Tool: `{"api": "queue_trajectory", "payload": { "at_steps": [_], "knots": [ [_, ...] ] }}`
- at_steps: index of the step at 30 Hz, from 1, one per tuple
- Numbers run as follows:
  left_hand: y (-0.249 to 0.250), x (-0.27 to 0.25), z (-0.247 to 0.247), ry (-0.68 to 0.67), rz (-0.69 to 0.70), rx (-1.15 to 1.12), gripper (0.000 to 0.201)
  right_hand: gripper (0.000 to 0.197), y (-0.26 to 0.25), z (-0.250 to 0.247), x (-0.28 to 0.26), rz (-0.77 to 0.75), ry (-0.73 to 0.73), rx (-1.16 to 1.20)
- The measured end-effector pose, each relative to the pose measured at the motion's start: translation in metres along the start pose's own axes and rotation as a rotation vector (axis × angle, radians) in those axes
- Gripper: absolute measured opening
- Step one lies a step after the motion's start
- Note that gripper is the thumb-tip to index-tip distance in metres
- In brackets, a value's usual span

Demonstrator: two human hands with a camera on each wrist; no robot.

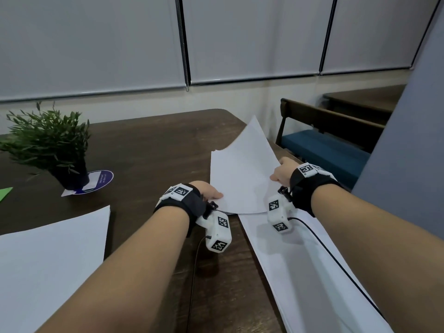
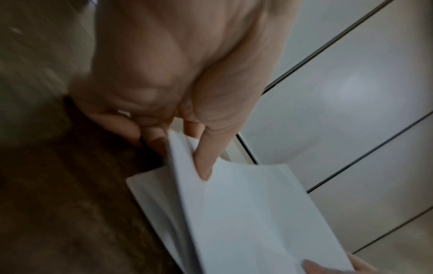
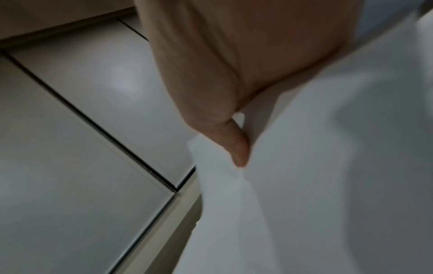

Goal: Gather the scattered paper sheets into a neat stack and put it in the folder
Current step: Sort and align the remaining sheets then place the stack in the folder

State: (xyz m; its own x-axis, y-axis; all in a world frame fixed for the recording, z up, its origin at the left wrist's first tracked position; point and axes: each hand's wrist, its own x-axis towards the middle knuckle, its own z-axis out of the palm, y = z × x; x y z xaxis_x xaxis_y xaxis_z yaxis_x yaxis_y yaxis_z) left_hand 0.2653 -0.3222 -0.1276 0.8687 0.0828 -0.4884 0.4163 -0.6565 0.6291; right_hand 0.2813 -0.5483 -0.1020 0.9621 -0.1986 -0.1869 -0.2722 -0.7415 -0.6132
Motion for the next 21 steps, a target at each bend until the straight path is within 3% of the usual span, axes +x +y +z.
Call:
{"api": "queue_trajectory", "payload": {
  "at_steps": [5,8,10,12,15,19,21],
  "knots": [
    [-0.027,-0.026,-0.015,-0.094,-0.013,-0.408,0.033,0.03,-0.01,-0.005,-0.03,-0.227,0.056,0.394],
    [-0.053,-0.052,-0.034,-0.052,0.095,-0.669,0.092,0.032,-0.03,-0.009,-0.068,-0.342,-0.048,0.672],
    [-0.067,-0.071,-0.054,0.078,0.264,-0.829,0.103,0.034,-0.045,-0.005,-0.098,-0.421,-0.138,0.779],
    [-0.075,-0.12,-0.075,0.171,0.399,-0.943,0.089,0.033,-0.059,0.005,-0.126,-0.48,-0.208,0.849],
    [-0.098,-0.171,-0.101,0.301,0.554,-0.898,0.047,0.031,-0.077,0.029,-0.164,-0.525,-0.256,0.897],
    [-0.129,-0.209,-0.106,0.517,0.652,-0.764,0.035,0.03,-0.09,0.066,-0.204,-0.554,-0.195,0.891],
    [-0.143,-0.214,-0.094,0.549,0.677,-0.739,0.036,0.034,-0.093,0.084,-0.216,-0.542,-0.151,0.856]
  ]
}}
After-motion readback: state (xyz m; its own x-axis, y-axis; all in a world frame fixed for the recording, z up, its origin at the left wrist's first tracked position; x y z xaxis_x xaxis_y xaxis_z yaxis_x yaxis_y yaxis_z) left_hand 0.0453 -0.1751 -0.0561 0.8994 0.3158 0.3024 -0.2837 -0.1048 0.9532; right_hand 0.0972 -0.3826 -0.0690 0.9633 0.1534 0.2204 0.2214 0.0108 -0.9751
